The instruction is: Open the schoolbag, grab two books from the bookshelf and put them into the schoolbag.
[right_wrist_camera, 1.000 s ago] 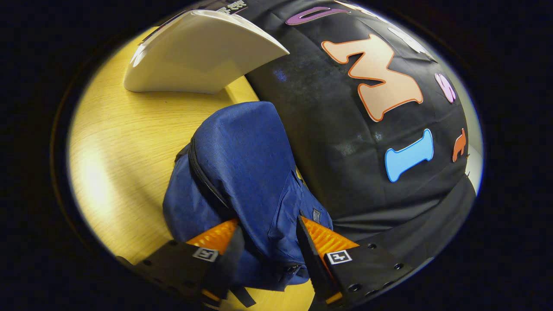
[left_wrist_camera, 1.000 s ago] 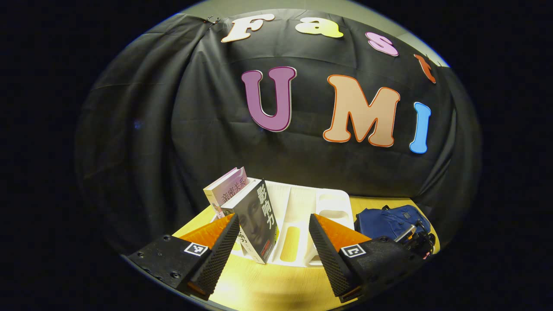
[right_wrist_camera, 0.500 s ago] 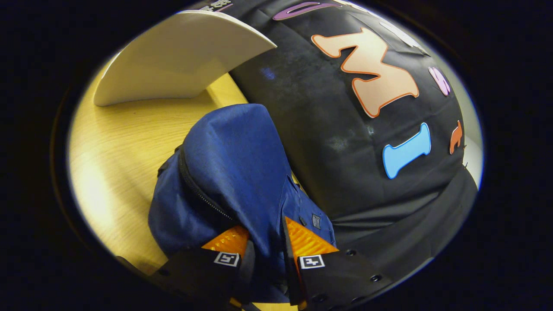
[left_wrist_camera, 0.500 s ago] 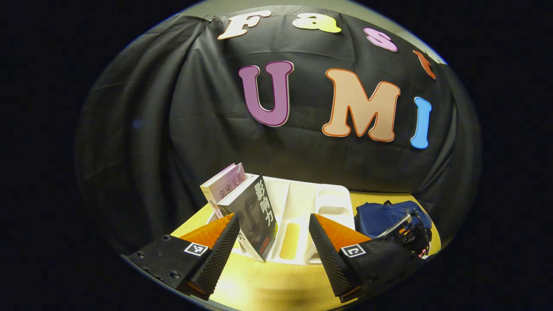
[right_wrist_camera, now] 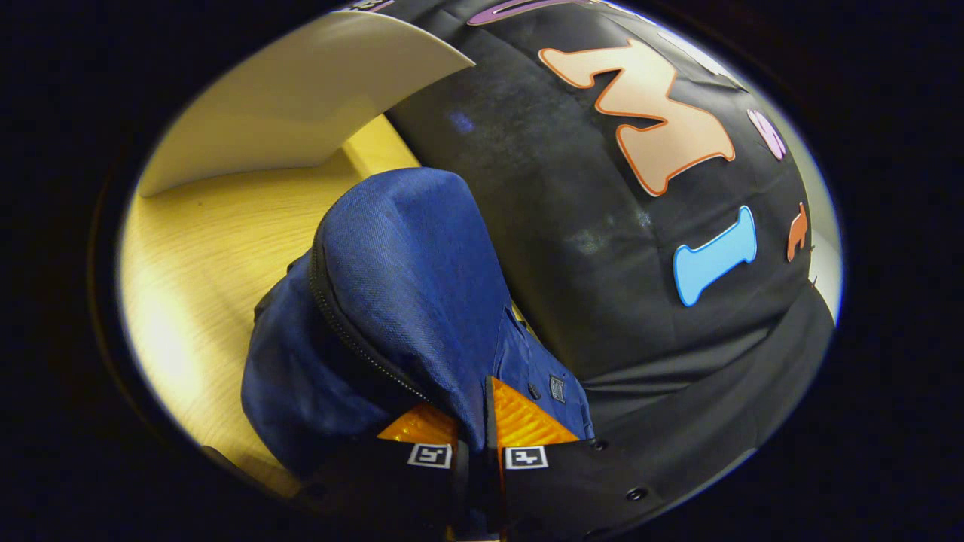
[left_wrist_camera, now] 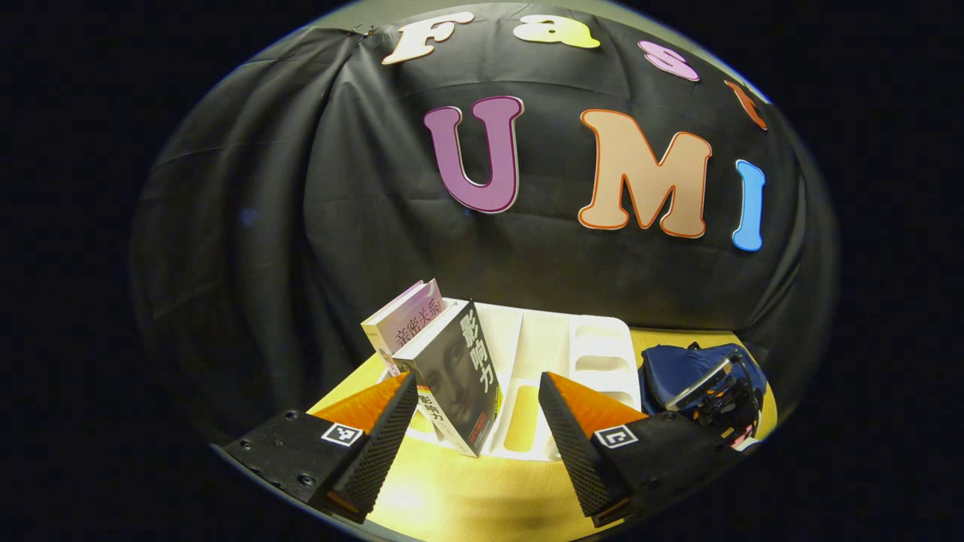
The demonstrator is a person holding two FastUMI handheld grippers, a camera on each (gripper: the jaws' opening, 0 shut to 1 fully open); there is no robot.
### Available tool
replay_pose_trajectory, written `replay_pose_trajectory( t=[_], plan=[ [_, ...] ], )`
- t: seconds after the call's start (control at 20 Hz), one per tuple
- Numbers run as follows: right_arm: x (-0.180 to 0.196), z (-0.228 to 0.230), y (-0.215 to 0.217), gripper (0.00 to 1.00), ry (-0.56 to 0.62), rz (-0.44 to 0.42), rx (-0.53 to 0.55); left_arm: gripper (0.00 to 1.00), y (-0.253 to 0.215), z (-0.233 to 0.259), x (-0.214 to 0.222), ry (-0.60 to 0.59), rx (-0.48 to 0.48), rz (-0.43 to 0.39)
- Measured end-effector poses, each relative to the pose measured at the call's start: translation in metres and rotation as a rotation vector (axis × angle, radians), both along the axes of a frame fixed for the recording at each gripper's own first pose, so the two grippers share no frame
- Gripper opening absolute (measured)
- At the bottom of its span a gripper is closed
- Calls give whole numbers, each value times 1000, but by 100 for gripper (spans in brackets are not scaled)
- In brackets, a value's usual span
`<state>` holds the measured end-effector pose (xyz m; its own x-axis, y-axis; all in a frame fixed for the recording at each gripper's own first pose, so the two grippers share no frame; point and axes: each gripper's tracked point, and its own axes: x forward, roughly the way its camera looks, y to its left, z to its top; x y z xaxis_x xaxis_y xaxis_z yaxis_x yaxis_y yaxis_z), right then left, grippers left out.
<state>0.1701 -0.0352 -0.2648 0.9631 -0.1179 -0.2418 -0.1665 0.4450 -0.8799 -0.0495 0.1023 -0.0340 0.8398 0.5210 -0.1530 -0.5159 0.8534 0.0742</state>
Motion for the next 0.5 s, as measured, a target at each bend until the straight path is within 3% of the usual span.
replay_pose_trajectory(
  t=[0.05,0.2,0.3,0.5],
  plan=[
    [1,7,0,8,-11,-3,12,95,3,0,0,2,2,3],
    [2,35,-2,11,-54,-11,54,95,18,-2,-3,8,-7,27],
    [2,55,-7,6,-85,-25,83,95,27,-6,-4,17,-25,38],
    [2,87,-20,7,-125,-61,131,92,56,-12,-1,47,-37,48]
  ],
)
